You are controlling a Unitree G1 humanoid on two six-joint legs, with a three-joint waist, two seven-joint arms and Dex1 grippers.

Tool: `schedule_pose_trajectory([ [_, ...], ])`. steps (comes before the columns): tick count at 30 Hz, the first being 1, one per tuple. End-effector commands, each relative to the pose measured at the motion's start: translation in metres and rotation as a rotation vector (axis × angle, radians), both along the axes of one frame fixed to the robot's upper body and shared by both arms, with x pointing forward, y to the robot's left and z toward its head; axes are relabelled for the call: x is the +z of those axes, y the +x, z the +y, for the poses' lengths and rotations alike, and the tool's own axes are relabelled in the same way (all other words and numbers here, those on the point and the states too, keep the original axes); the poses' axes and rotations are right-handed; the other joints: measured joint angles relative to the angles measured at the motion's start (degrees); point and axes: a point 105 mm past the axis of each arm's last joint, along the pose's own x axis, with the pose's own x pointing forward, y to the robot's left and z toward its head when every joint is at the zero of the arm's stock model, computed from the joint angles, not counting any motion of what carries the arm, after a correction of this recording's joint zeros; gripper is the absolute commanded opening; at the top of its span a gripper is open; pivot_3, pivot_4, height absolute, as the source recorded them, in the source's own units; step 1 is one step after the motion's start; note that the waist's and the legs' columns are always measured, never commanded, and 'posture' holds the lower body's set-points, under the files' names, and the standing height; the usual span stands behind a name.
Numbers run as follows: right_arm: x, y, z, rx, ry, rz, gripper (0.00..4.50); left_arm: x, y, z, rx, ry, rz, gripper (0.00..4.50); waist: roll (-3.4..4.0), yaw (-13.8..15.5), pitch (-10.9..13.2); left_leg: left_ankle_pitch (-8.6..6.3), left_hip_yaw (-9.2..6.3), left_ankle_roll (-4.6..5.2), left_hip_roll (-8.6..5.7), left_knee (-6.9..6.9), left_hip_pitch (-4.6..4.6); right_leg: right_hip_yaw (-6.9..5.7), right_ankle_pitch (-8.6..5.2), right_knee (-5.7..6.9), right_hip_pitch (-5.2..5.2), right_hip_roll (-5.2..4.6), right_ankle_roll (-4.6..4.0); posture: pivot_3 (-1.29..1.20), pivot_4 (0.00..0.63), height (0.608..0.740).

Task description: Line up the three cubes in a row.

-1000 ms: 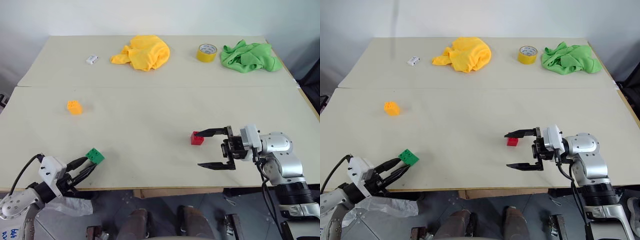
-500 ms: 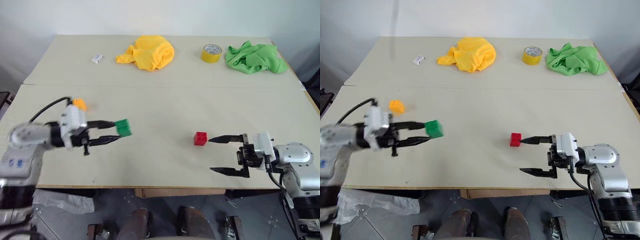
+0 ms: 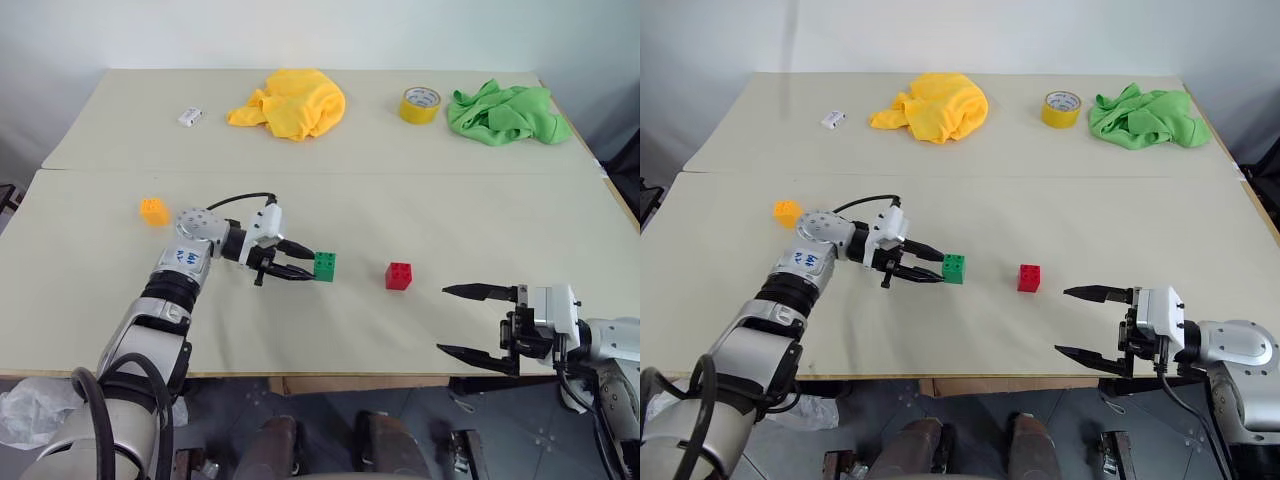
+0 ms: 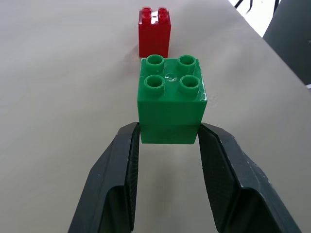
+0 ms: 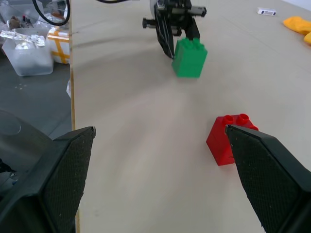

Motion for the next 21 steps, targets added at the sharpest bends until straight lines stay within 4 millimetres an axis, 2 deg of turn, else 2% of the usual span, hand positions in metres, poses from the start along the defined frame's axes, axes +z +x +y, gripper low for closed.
schedule_pose_trajectory([
  [1,0.011,-0.002,0.001,-0.018,0.016,-0.047,4.5,0.008,0.006,-0.012,0.008,-0.03,-0.025,1.45,-0.01,0.1,0.0,0.0,-0.02,0.0,-0.01,0.04,-0.02,0.0,0.0,0.0,0.0,-0.01,0.01,0.0,0.15,0.74],
  [6,0.011,-0.002,0.0,-0.041,0.017,-0.051,4.5,0.001,0.007,-0.016,0.017,-0.011,-0.016,1.45,-0.02,0.1,0.0,0.0,-0.09,0.0,-0.02,0.13,-0.06,-0.02,0.01,0.01,0.02,-0.02,0.03,0.0,0.15,0.74],
  [13,0.014,0.01,-0.015,-0.153,0.085,-0.079,4.5,-0.005,0.008,-0.015,0.024,0.021,-0.016,1.45,-0.02,0.1,0.0,0.0,-0.09,0.0,-0.01,0.21,-0.06,-0.02,0.01,0.08,0.02,-0.02,0.02,0.0,0.15,0.74],
  [19,0.011,0.013,-0.015,-0.142,0.085,-0.059,4.5,-0.004,0.012,-0.015,0.069,0.001,-0.015,1.45,-0.02,0.0,0.0,0.0,-0.09,0.0,-0.02,0.29,-0.05,0.0,0.01,0.21,0.02,-0.04,0.02,0.0,0.15,0.74],
  [21,0.011,0.016,-0.013,-0.136,0.085,-0.072,4.5,-0.001,0.014,-0.015,0.082,-0.016,-0.009,2.2,-0.02,0.0,0.0,0.0,-0.08,0.0,-0.02,0.35,-0.06,0.02,0.01,0.26,0.02,-0.04,0.02,0.0,0.15,0.74],
])
